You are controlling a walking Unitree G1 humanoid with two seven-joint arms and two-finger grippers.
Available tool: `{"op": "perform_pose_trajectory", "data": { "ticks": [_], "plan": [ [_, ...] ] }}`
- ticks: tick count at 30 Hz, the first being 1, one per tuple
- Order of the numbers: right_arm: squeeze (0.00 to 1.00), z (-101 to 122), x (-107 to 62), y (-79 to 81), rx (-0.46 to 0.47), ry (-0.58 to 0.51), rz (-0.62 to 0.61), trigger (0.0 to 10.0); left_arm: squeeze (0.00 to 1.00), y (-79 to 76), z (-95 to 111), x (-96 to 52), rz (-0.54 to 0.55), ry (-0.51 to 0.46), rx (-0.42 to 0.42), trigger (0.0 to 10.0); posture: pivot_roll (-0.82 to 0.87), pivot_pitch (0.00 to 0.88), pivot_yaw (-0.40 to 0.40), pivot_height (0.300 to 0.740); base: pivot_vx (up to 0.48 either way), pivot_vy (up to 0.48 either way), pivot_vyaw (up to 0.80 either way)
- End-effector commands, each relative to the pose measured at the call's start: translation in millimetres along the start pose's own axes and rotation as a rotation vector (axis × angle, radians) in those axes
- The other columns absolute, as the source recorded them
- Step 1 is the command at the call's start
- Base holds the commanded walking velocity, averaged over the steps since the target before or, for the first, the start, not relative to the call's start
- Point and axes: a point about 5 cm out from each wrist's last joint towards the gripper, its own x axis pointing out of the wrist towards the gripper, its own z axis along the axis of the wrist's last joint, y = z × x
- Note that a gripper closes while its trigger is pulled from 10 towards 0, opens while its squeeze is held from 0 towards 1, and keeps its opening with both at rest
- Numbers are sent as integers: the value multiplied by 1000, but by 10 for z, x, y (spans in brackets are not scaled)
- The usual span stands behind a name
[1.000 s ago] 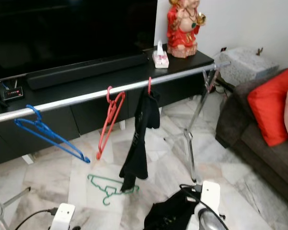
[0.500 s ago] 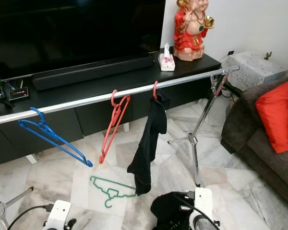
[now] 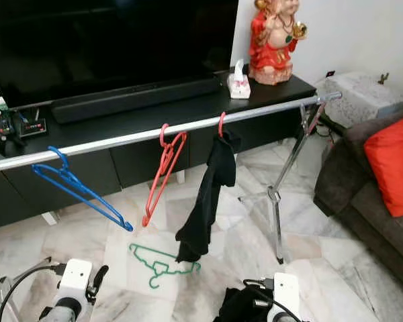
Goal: Hang hanger
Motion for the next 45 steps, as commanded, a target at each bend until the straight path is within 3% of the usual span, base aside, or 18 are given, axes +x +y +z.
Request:
{"op": "perform_pose_trajectory", "data": {
  "ticks": [1,2,5,6,9,17,18,19,20,25,30,32,36,39,45],
  "plan": [
    [0,21,5,-35,-15,-1,-1,10000,0,-13,24,-28,-19,-39,19,10000,-39,20,-69,740,0,0,0],
    [0,28,6,-40,-16,-3,-1,10000,0,-52,132,-53,-49,-145,-51,10000,-39,19,-69,740,0,0,0],
    [0,31,7,-44,-18,-3,-1,10000,0,-49,157,-110,-53,-150,-60,10000,-41,17,-69,740,0,0,0],
    [0,36,8,-55,-22,-2,-6,10000,0,-12,289,-368,-71,-211,-9,10000,-40,15,-70,740,0,0,0],
    [0,42,10,-63,-25,-1,-10,10000,0,11,385,-556,-71,-253,22,10000,-34,17,-71,740,0,0,0],
    [0,44,10,-65,-26,0,-10,10000,0,35,428,-584,-66,-267,19,10000,-32,17,-73,740,0,0,0],
    [0,55,15,-54,-34,2,-5,10000,0,93,905,-471,-74,-395,15,10000,-23,3,-74,740,0,0,0],
    [0,55,15,-54,-34,2,-5,10000,0,93,905,-471,-74,-395,15,10000,-23,3,-74,740,0,0,0],
    [0,60,17,-47,-37,3,-3,10000,0,94,1175,-385,-86,-466,13,10000,-24,0,-73,740,0,0,0],
    [0,53,17,-43,-38,7,-6,10000,0,-21,1359,-147,-145,-504,5,10000,-28,0,-70,740,0,0,0],
    [0,41,16,-29,-37,12,-7,10000,0,-163,1559,-90,-218,-448,-4,10000,-36,0,-64,740,0,0,0],
    [0,37,15,-23,-34,14,-6,10000,0,-183,1576,-49,-239,-422,-15,10000,-32,0,-65,740,0,0,0],
    [0,28,16,14,-31,21,5,10000,0,-209,1595,167,-260,-373,-57,10000,-41,0,-54,740,0,0,-191],
    [0,28,16,26,-22,18,6,10000,0,-202,1630,234,-249,-371,-72,10000,-50,0,-45,740,0,0,-763],
    [0,18,13,31,-8,17,1,10000,0,-341,1769,321,-287,-375,-67,10000,-68,0,-32,740,0,0,-763]
  ]
}}
